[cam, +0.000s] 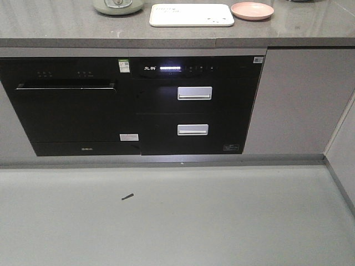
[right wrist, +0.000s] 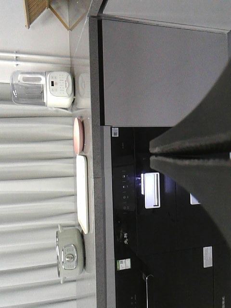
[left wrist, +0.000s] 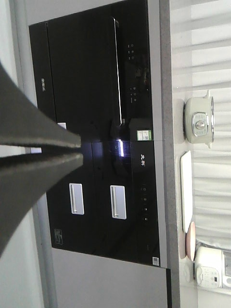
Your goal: Transfer vegetables to tray and serve
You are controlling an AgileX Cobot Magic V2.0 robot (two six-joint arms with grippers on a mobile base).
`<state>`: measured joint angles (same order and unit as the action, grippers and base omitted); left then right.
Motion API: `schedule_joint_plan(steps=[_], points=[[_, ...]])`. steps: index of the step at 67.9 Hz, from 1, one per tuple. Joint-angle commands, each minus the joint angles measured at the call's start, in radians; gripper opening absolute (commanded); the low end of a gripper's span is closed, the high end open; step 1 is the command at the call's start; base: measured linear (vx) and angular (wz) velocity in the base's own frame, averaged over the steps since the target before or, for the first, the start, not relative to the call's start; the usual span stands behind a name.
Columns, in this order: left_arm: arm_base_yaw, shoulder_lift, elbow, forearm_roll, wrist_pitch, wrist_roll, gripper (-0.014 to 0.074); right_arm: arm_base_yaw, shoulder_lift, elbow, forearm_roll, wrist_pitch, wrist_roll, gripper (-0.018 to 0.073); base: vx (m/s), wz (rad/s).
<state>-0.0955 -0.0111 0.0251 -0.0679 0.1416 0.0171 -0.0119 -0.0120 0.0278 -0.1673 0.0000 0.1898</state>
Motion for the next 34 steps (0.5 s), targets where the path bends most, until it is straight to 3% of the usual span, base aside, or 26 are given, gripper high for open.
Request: schedule_joint_plan(steps=[1,34], points=[[0.000,-0.015,0.023,-0.009,-0.070,-0.007,-0.0006,0.000,-0.007,0.016,-0.012,-0.075,-0.003,-0.0003,0.19,-0.01],[0.000,-0.015,0.023,-0.009,-0.070,-0.007,-0.0006,0.000,-0.007,0.016,-0.012,-0.075,-0.003,-0.0003,0.16,-0.01]])
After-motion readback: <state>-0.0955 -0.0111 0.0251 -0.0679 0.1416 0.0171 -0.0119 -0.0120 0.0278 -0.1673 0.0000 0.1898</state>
